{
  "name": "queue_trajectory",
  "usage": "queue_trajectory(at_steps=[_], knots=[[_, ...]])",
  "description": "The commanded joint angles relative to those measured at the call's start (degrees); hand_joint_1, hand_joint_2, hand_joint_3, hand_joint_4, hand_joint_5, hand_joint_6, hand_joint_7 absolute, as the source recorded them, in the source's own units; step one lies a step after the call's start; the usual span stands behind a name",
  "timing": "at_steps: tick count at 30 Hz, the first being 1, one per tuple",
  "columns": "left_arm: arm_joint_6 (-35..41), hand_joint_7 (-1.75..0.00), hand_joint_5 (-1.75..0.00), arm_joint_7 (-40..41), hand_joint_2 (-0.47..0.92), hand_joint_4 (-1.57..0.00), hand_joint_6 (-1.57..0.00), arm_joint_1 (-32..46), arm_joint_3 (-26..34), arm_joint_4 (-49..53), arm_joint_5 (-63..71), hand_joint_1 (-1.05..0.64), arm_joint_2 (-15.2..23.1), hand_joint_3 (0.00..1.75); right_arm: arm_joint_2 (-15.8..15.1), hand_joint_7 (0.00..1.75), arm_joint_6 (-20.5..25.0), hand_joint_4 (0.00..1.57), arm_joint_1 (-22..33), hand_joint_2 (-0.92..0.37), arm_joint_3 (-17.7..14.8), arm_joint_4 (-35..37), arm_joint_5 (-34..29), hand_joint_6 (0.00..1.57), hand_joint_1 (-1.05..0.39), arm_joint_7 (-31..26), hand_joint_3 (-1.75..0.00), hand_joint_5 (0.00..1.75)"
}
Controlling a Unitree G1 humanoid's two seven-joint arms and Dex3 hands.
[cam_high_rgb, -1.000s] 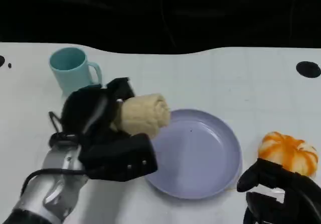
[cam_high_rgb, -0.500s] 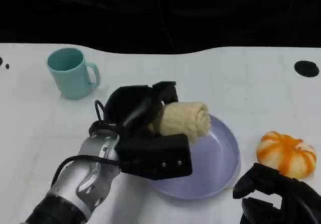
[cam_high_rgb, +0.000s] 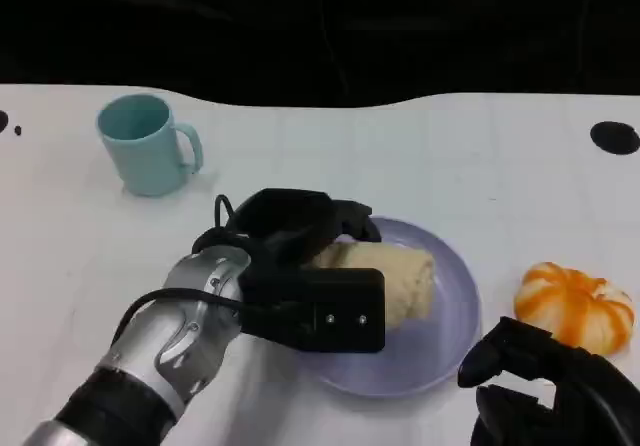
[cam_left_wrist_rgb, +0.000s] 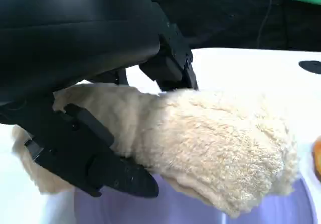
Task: Grasp the towel on the left side of the plate with the left hand and place it into the plate.
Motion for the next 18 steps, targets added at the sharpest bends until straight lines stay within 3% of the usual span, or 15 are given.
queue_trajectory(at_steps=[1,12,18], knots=[[-0.1,0.00,-0.30,-1.7,0.92,-0.37,-0.29,-1.6,-0.6,-0.5,0.4,-0.59,0.5,0.09,0.0,1.58,0.6,0.63,-0.6,-0.73,-0.7,0.1,0.3,0.48,-0.07,-0.4,-1.01,1.75],[1.4,0.00,-0.15,-5.3,0.92,-0.12,-0.11,-0.3,-3.0,-4.8,3.5,-0.84,2.7,0.12,-1.0,1.57,-0.5,0.63,0.5,-0.75,-1.2,-0.3,0.0,0.48,-0.05,0.7,-1.01,1.75],[0.1,-0.03,-0.21,-4.0,0.92,-0.22,-0.16,5.6,1.3,-12.9,0.6,-0.75,6.2,0.15,-1.0,1.58,-0.7,0.63,0.7,-0.73,-1.4,-0.2,0.3,0.48,-0.05,1.1,-1.02,1.75]])
